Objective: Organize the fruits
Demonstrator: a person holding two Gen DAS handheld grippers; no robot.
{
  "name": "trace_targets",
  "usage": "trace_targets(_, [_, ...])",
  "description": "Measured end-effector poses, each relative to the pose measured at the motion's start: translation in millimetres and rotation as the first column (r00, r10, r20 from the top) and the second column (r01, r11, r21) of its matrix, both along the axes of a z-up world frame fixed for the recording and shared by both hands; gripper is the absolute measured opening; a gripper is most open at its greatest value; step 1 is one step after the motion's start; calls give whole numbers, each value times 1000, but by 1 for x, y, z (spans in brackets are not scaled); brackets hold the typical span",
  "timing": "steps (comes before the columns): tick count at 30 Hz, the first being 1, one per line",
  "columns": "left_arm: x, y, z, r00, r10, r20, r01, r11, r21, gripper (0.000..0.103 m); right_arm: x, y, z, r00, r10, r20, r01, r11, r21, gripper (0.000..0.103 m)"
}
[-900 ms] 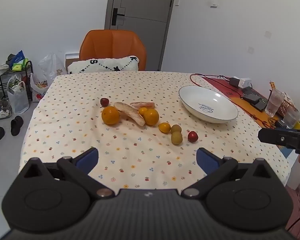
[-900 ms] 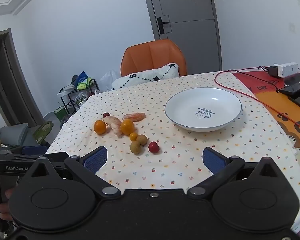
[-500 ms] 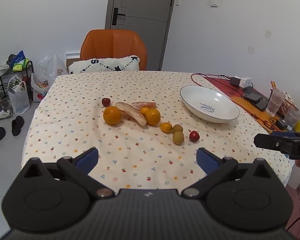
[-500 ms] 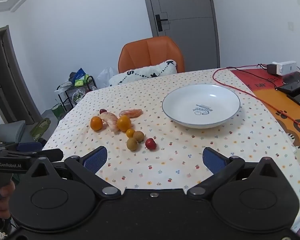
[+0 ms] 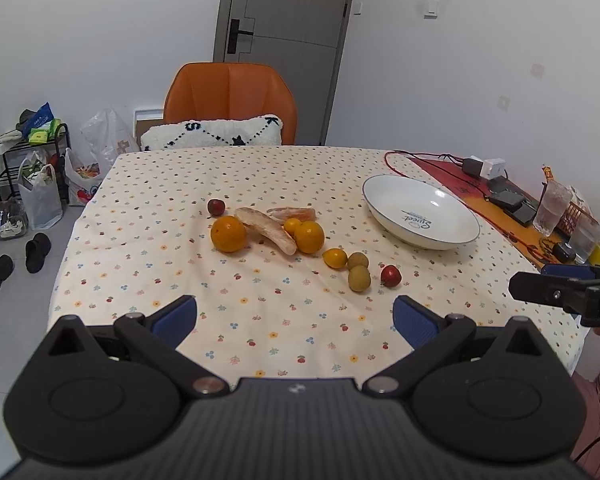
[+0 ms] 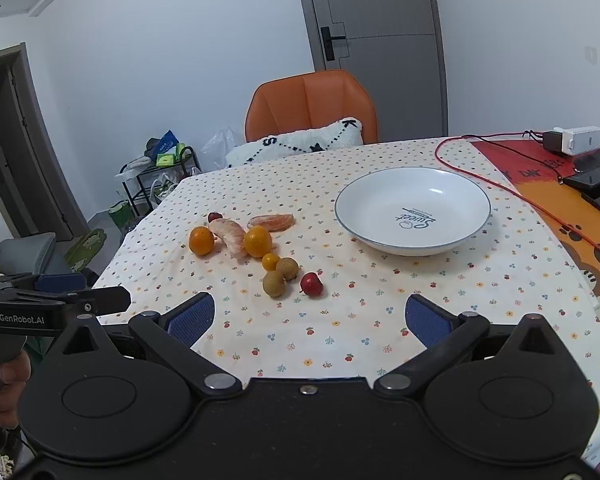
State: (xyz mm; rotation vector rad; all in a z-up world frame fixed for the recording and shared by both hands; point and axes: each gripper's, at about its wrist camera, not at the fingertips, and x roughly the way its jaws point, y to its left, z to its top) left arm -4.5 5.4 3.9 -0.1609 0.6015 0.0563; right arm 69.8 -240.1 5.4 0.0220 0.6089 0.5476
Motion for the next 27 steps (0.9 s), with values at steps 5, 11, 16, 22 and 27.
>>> trace_targets(5, [-1,1,1,1000,0,2,0,1000,-1,103,1,0,1,1000,-3,-1,3,1000,2,103])
trace_targets(11, [-1,0,1,1000,4,5,-4,1000,-2,103,1,-2,3,1000,-10,0,10,1000,9,103])
trace_targets(16, [-1,1,2,1000,3,5,-3,1000,-1,103,0,-5,5,1000,-9,6,9,1000,29,103])
trace_targets(22, [-2,2,2,1000,7,9,-7,1000,-2,103,-6,-3,11,999,1,49,-3,999,32,103])
trace_targets(27, [-4,1,2,1000,6,11,-6,1000,-1,103,-9,-2,15,998,10,66,-12,1000,28,103])
